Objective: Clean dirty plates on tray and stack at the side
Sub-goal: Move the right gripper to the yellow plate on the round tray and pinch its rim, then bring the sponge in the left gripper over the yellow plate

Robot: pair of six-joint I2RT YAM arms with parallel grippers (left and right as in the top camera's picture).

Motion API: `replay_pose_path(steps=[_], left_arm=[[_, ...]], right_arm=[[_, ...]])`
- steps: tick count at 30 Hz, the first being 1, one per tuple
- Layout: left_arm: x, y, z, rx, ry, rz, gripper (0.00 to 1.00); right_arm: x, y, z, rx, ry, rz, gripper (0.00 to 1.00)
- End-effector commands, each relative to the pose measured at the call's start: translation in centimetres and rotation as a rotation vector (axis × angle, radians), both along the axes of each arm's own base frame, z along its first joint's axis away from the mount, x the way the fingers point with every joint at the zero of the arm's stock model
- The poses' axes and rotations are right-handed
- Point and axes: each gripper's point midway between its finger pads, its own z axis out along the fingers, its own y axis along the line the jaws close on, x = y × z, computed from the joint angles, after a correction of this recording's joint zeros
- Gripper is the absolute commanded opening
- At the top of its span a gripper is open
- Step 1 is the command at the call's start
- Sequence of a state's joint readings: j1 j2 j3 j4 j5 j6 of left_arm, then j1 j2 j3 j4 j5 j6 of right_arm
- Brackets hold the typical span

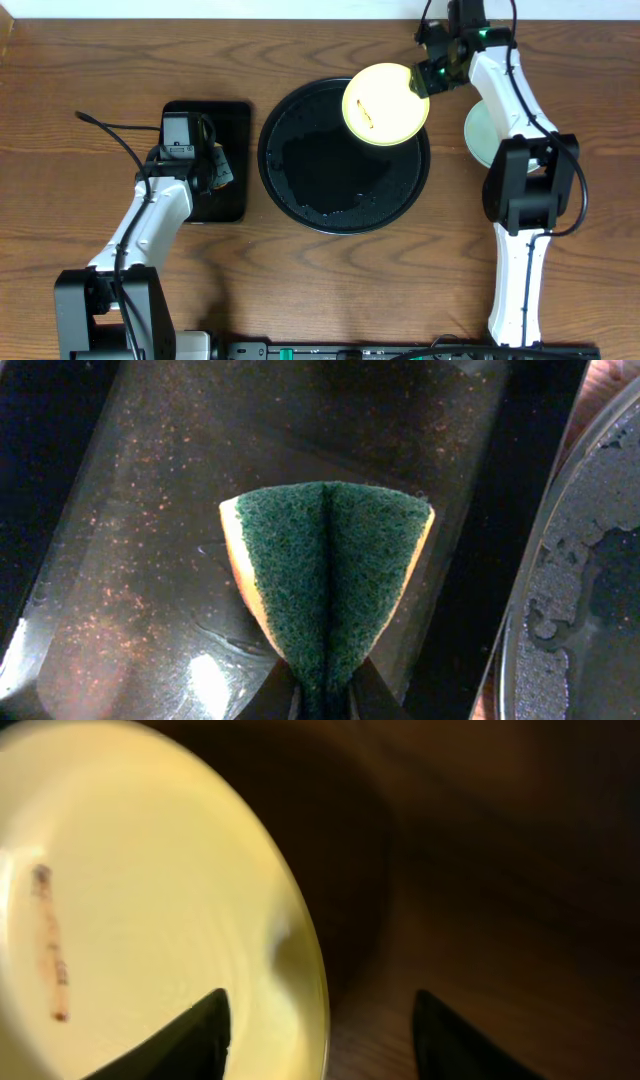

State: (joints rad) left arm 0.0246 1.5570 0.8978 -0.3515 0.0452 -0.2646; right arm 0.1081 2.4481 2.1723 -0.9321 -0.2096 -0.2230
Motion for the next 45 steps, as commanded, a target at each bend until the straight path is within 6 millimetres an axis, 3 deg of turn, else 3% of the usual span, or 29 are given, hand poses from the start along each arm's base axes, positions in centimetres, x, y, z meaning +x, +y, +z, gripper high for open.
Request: replay_pose_path(steps=[1, 4, 8, 12, 15, 18, 21, 26, 32, 39, 42, 45], left_arm=[[0.0, 0.4, -0.1, 0.015, 0.006, 0.003, 0.09], [0.1, 0.4, -0.1, 0.015, 0.006, 0.003, 0.09], [0.1, 0.4, -0.1, 0.015, 0.005, 0.003, 0.09], [0.1, 0.4, -0.1, 0.015, 0.006, 0.003, 0.09], [0.1, 0.4, -0.1, 0.015, 0.006, 0.003, 0.09], [0.1, 0.4, -0.1, 0.015, 0.005, 0.003, 0.09], [0.1, 0.4, -0.1, 0.015, 0.006, 0.003, 0.08], [0.1, 0.4, -0.1, 0.016, 0.005, 0.002, 0.08], [1.4, -0.7, 1.1, 0.025, -0.071, -0.150, 0.08], [3.8, -4.3, 7.4, -0.133, -0.324, -0.258, 0.08], [3.8, -6.0, 9.9, -0.221, -0.394, -0.292, 0.08], [3.1, -7.3, 11.0, -0.287, -0.403, -0.309, 0.08]], right_arm=[[-0.1, 0.3, -1.4, 0.004, 0.029, -0.003, 0.50], [-0.3, 0.3, -1.7, 0.004, 0.043, -0.005, 0.41], [-0.6, 0.3, -1.6, 0.014, 0.063, -0.040, 0.03], [-0.8, 0.3, 0.6, 0.039, 0.056, -0.103, 0.01], [-1.5, 0.5, 3.9, 0.059, 0.040, -0.134, 0.01], [-2.9, 0.9, 7.3, 0.058, 0.033, -0.156, 0.01], [-4.5, 0.5, 10.3, 0.041, 0.037, -0.287, 0.01], [-8.0, 1.8, 12.5, 0.028, 0.106, -0.416, 0.01], [-11.7, 4.5, 10.9, -0.004, 0.244, -0.455, 0.01], [-14.3, 6.7, 7.0, -0.107, 0.295, -0.393, 0.01], [-14.9, 7.5, 4.9, -0.123, 0.307, -0.369, 0.01], [-15.2, 7.9, 2.6, -0.127, 0.309, -0.358, 0.01]])
